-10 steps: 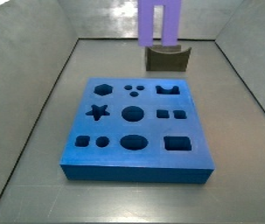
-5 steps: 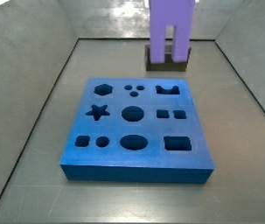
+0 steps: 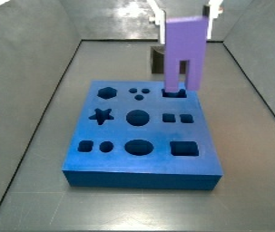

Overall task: Pick up the double-square object. Move to above the board. Insert the double-square object.
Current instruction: Insert the double-square object.

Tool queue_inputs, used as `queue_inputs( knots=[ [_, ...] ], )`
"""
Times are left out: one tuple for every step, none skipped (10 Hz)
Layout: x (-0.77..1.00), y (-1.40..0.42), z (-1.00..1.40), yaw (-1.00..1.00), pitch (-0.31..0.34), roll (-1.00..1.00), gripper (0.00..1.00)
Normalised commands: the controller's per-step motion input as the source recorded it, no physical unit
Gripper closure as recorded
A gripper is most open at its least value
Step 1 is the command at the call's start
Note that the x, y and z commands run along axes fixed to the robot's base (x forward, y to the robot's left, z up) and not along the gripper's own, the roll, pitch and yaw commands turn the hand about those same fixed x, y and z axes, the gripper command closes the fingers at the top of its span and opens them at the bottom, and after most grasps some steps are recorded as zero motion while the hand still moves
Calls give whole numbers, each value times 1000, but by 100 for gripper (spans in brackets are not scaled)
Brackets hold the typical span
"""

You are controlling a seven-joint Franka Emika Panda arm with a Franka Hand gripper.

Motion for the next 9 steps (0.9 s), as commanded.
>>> queue_inputs(
  knots=[
    [17,0,-9,0,0,0,100],
    [54,0,-66,0,-6,0,100],
    [66,-49,-111,6,-31,63,100],
    [109,-29,-174,31,-57,83,100],
    [129,-46,-226,51,-74,126,100],
    [83,-9,-114,57,0,103,100],
    [0,0,0,0,0,9,100],
    [0,0,0,0,0,20,100],
    [60,0,-40,0,0,131,100]
  ],
)
